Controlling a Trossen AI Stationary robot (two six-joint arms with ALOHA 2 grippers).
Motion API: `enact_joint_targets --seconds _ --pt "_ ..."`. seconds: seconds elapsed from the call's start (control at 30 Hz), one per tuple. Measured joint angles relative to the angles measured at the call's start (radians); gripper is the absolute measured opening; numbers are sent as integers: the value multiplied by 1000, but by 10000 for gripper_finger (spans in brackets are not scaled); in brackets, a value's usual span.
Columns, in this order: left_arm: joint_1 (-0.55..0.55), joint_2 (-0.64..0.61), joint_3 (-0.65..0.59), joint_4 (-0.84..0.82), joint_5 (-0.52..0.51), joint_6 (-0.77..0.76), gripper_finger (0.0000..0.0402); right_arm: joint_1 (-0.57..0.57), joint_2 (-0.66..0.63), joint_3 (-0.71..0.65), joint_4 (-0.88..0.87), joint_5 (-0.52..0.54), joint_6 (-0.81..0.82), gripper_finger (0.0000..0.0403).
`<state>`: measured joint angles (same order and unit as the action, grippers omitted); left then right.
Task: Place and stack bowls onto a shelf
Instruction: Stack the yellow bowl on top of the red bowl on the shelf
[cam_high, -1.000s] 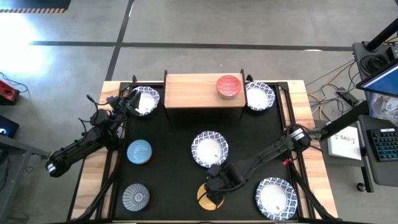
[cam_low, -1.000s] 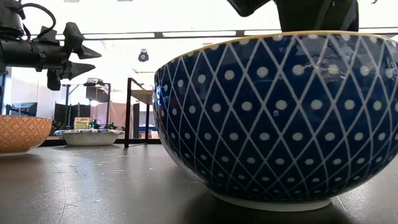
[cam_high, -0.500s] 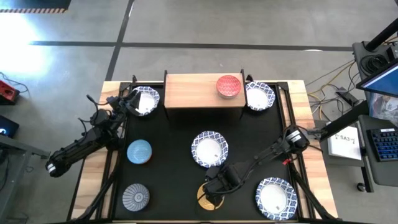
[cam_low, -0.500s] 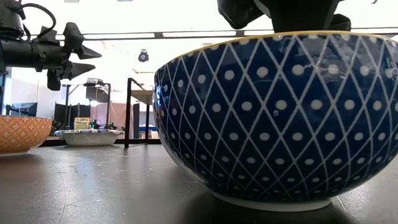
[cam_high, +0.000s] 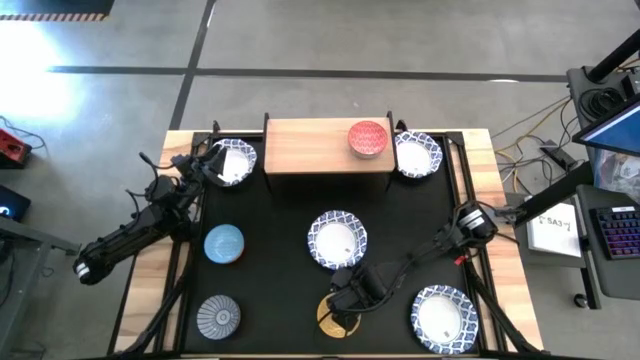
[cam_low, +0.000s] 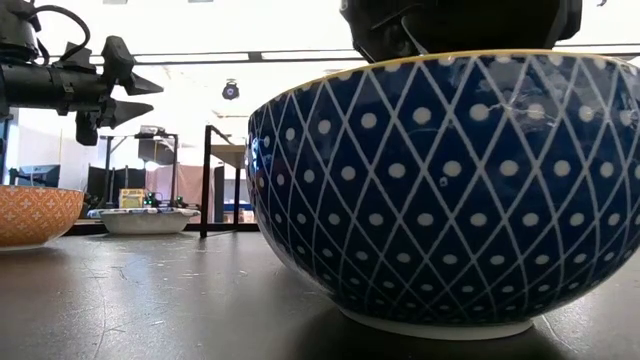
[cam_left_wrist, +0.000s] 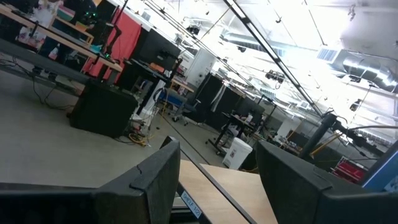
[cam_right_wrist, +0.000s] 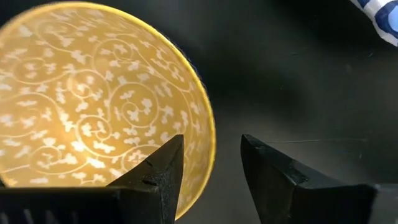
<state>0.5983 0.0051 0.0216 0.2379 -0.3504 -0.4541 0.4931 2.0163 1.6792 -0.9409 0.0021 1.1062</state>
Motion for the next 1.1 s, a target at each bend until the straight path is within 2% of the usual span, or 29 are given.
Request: enact_joint_targets --seconds 0.77,0.9,1.1 --pt "0 0 0 0 0 0 195 0 0 -68 102 23 -33 124" --pt "0 0 0 0 1 0 195 0 0 -68 104 23 -44 99" --pt "0 0 0 0 1 0 195 0 0 -68 112 22 -62 29"
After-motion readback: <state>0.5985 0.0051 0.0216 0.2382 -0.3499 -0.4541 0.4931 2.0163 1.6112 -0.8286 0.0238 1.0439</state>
